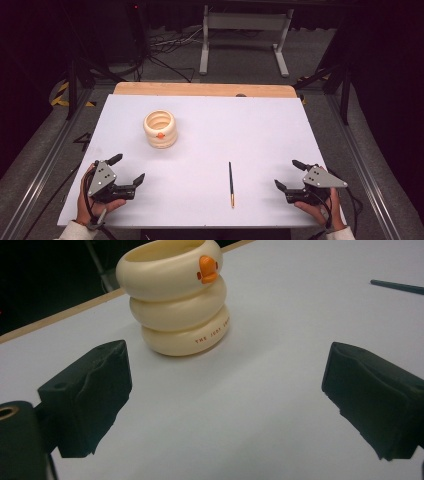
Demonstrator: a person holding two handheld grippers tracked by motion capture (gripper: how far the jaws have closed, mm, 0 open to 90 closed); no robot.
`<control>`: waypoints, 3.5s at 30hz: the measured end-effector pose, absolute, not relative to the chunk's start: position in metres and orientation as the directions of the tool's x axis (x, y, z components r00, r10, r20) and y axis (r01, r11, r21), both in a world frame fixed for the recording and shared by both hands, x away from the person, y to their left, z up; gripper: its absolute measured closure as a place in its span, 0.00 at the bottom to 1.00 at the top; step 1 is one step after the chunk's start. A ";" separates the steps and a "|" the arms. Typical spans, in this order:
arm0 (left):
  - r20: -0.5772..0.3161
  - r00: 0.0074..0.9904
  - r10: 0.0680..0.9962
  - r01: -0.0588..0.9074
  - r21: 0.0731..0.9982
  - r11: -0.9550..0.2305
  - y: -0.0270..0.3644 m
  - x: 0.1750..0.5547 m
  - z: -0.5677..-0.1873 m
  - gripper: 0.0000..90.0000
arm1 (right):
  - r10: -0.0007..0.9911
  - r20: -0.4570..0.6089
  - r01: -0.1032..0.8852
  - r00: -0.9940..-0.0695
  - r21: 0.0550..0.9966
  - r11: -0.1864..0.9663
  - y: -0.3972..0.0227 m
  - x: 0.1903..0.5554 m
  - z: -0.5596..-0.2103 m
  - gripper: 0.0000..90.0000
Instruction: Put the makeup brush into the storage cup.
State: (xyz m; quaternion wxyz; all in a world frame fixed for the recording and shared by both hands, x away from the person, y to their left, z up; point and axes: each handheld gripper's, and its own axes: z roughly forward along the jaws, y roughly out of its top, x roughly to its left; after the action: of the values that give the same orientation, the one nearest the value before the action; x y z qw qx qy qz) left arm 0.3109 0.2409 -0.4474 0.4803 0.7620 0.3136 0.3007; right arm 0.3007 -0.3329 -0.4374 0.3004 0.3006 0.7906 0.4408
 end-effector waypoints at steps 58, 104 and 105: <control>0.100 0.635 0.766 0.248 0.913 -0.324 0.244 0.312 -0.451 0.13 | 0.833 0.045 0.820 -0.552 0.209 0.532 -0.156 0.350 -0.422 0.93; 0.582 0.657 0.480 -0.109 0.702 -0.704 0.156 0.318 -0.445 0.08 | 0.600 0.331 0.682 -0.728 0.436 0.588 -0.154 0.383 -0.389 0.93; 0.592 0.655 0.470 -0.121 0.696 -0.708 0.154 0.318 -0.446 0.08 | 0.590 0.329 0.673 -0.737 0.430 0.601 -0.150 0.383 -0.389 0.93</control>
State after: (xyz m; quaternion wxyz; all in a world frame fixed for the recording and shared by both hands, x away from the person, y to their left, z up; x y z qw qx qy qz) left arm 0.3176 0.1544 -0.4458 0.3676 0.8322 0.1047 0.4017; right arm 0.3831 -0.1498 -0.3887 -0.0764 0.3543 0.8915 0.2717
